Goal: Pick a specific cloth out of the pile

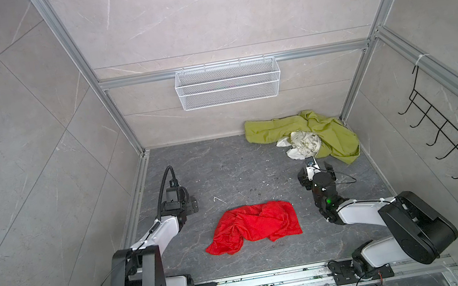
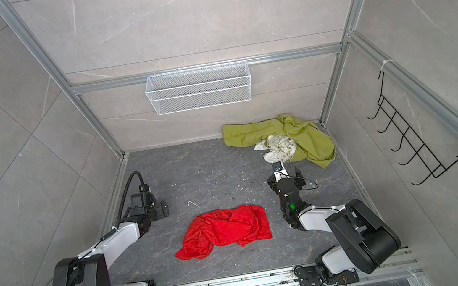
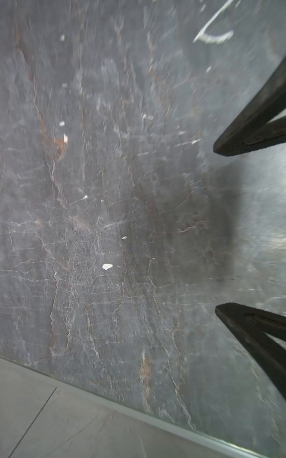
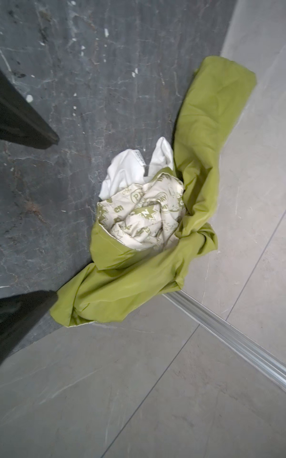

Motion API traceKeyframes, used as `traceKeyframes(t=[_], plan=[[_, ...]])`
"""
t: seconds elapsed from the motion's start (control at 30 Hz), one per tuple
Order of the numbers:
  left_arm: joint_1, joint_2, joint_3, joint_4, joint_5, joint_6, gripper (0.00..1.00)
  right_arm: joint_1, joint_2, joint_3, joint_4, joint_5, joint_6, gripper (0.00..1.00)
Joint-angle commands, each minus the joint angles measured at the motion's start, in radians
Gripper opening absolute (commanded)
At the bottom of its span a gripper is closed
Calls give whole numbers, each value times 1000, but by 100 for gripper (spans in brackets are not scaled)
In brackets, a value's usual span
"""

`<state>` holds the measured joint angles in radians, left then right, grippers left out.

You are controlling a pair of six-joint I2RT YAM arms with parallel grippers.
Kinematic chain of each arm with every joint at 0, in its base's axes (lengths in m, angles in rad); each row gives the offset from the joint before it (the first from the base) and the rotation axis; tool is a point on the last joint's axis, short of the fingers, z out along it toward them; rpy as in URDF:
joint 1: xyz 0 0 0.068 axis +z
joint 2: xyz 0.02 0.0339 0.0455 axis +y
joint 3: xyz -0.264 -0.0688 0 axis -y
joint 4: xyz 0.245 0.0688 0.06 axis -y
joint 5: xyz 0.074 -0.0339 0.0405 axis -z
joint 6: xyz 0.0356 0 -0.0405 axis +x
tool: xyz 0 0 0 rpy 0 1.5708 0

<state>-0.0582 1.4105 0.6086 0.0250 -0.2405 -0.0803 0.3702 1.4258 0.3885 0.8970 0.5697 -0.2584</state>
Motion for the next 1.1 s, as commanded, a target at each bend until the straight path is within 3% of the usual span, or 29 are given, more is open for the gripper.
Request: traceKeyframes(t=[0.0,0.1,0.37,0.77,1.07], plan=[[30,11,4,121,24,42,95,-31,-37,-7,54,-77,30,93],[53,4,-7,145,35,37,95,-50,-91,-7,-59,-126,79,93],[71,30,-45,361,81,-7,96,-58,-149,-55,-114,-170,131,89],[73,67,-146,638,63,64,97,-100,-76,-114,40,-198,165,95],[84,61,-171,671,96,64,98,-136,3,-137,142,-202,202,94]])
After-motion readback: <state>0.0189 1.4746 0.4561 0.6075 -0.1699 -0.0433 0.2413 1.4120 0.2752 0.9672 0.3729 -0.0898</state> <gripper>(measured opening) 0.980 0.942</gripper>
